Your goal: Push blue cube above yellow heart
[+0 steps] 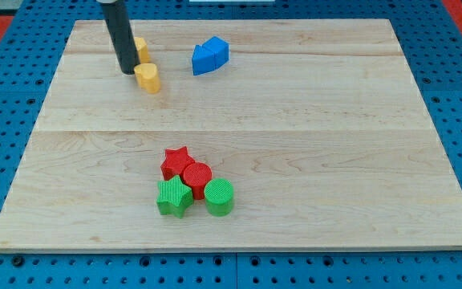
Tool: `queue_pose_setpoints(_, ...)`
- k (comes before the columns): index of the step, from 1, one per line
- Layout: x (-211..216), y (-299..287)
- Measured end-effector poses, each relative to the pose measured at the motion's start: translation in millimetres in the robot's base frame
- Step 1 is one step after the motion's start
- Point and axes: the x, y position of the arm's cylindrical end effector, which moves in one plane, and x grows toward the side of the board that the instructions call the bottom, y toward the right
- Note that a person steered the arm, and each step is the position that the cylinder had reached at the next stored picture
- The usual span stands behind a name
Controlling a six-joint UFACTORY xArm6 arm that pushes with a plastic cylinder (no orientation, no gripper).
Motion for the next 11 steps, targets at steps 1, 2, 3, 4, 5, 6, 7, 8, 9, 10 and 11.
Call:
queue_pose_setpoints(1, 22, 49)
queue_pose_setpoints(2, 22, 59)
queue_pose_setpoints(3, 11, 118)
queue_pose_setpoints(4, -14, 196)
queue_pose_setpoints(5, -64, 182)
queue_pose_setpoints(6, -79, 143)
queue_pose_setpoints(7, -56, 132)
queue_pose_setpoints(8, -27, 128)
queue_pose_setpoints(9, -1, 121)
queue_pose_setpoints(10, 16, 109)
queue_pose_setpoints(11, -10, 133)
